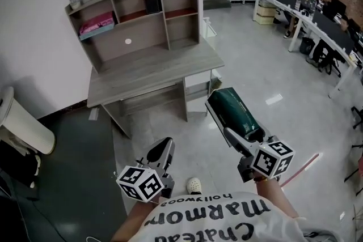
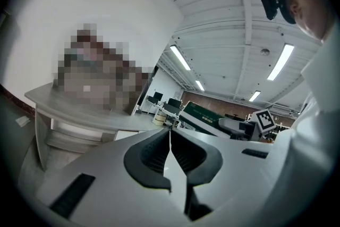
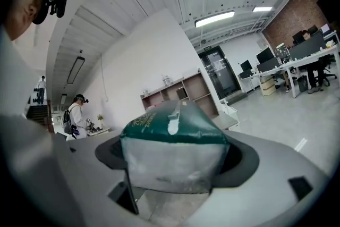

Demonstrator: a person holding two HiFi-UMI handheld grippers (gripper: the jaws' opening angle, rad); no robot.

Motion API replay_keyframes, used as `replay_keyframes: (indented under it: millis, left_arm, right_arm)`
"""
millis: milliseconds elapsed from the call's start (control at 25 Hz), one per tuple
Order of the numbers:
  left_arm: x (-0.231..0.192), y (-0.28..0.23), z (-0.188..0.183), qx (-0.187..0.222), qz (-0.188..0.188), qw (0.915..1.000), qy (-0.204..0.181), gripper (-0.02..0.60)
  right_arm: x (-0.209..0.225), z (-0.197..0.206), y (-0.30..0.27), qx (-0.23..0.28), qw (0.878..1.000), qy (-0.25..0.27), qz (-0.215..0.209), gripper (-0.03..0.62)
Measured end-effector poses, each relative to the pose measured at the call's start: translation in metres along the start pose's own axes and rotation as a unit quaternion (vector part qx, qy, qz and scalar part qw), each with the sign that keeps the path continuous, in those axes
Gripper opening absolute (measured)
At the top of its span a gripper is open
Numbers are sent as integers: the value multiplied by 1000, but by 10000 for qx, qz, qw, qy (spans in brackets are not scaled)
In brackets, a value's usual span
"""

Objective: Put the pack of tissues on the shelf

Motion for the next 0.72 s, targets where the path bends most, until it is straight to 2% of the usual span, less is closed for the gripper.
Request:
replay_keyframes:
  millis: [160,320,480,720]
  left_arm:
    - [-31,-44,-29,89,23,9999,-57,21]
    - [-59,-87,-57,158,5,9999,-3,21]
    - [-81,-130,-75,87,211,9997,-55,21]
    - [-113,-177,-96,64,388,9991,139,21]
  right_arm:
    - [20,-18,-44,60,9998,-144,87,431]
    - [32,-37,-84,75,9998,6,178,431]
    - [46,-47,-119,39,9994,6,332,431]
    - [65,-52,-161,58,9985,-304,447,431]
Point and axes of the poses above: the fingertips, and each gripper's own axes: y backward along the fingers, x to its right, z out of its underside, the point moved 5 cm from there along y, backward along the fingers, and after that the axes turned 5 degrees about x, right-handed, at the moved point
